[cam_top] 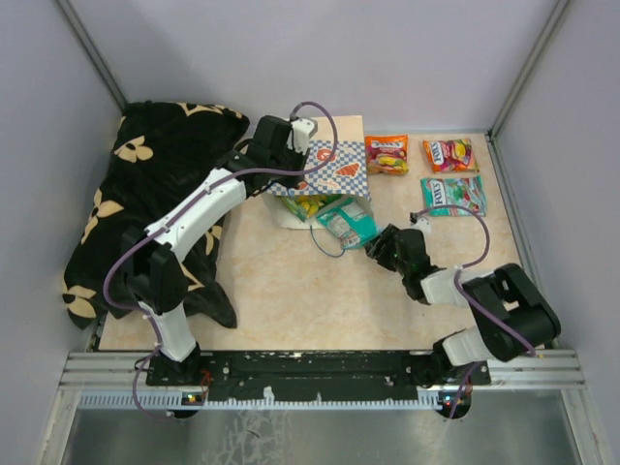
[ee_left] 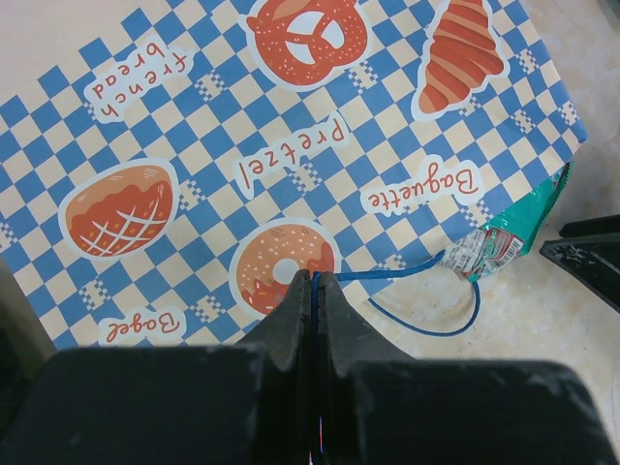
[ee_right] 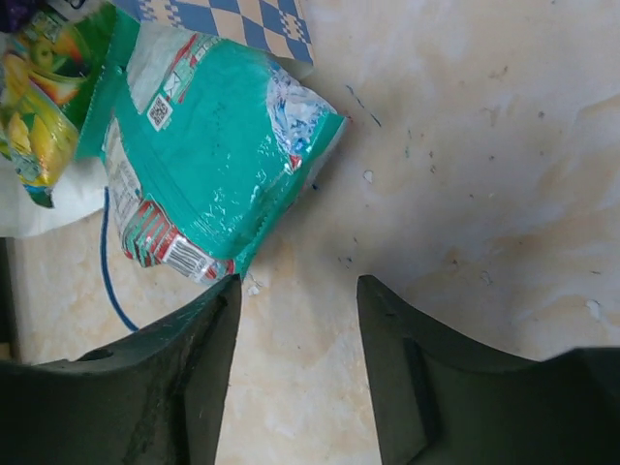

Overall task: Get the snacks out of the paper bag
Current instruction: Take out the snack from the paper bag.

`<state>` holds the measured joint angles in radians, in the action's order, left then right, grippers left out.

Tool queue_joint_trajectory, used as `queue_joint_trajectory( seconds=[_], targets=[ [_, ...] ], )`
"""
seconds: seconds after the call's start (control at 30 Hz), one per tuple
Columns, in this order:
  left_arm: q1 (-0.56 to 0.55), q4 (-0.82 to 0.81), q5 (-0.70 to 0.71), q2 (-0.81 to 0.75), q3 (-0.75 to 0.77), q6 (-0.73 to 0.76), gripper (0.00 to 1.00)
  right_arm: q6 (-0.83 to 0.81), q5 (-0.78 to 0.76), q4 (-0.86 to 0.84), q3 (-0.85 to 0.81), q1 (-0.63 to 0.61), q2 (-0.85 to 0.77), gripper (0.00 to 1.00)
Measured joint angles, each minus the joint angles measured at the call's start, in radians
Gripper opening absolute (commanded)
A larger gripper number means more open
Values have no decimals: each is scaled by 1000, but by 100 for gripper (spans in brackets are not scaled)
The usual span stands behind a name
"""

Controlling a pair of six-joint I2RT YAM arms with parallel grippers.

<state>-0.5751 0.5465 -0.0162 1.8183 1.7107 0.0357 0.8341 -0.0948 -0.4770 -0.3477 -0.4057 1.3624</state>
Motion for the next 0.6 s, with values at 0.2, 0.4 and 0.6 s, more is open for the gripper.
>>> queue_joint_trajectory(
  seconds=[0.2,0.4,0.6],
  targets=[
    [6,-17,-1,-16,-35,3,0,58,-8,-138,-6,0,128,39],
    [20,-29,-13,-16,-47,3,0,65,-32,-183,-34,0,171,46],
    [29,-48,-26,-19,-66,6,0,69,-34,-244,-81,0,244,44]
  ],
)
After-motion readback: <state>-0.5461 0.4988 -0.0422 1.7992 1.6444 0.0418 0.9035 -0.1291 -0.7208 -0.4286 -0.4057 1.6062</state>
